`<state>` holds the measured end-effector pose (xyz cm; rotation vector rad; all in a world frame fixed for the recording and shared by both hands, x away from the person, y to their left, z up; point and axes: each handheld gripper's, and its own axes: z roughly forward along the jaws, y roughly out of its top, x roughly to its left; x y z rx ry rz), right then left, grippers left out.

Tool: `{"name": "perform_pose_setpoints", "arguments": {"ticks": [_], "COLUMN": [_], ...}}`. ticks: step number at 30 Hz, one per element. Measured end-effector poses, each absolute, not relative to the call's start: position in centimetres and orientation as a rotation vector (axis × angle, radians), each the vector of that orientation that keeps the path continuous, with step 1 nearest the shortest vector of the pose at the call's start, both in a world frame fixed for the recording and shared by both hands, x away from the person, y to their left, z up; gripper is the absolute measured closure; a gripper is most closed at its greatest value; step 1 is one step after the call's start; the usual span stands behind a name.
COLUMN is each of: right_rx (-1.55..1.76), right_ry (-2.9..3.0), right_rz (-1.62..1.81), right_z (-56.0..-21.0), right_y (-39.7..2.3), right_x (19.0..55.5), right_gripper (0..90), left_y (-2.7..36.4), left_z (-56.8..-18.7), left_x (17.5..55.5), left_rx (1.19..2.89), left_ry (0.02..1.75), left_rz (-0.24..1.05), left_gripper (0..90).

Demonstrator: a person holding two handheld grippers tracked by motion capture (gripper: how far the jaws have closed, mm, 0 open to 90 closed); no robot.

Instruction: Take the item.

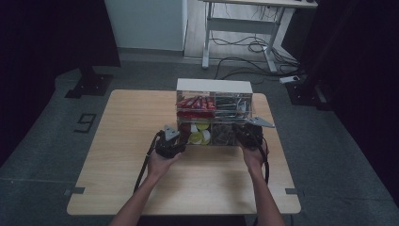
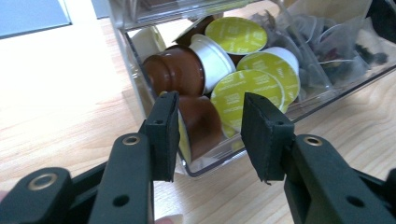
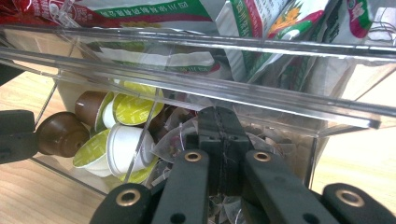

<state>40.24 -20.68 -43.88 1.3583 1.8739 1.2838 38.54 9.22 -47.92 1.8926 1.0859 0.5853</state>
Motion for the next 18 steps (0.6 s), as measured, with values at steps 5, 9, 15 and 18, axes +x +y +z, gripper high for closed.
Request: {"name": "perform_pose_setpoints", "arguments": {"ticks": [5,9,15,18], "right_rx": [1.357,1.358,1.359,1.358], "right_ry": [1.875,1.874,1.873,1.873], "right_rz": [1.283,1.286,1.287,1.288], "right_z": [-43.9,-43.9,-43.9,-43.9], "right_y": [-20.7,-20.7,-20.7,-20.7], "right_x": [40.2,40.2,40.2,40.2], "right_gripper": [89.1,89.2,89.1,89.1], "left_y": [9.2,9.0,8.2,8.0], "left_z": [-47.9,-48.0,-48.2,-48.3], "left_x": [38.5,38.5,38.6,38.7], "left_rx": [1.889,1.897,1.917,1.922], "left_ry": [1.095,1.090,1.089,1.089], "left_rz": [0.588,0.581,0.592,0.595], "left_gripper": [56.7,56.6,55.3,55.1]}}
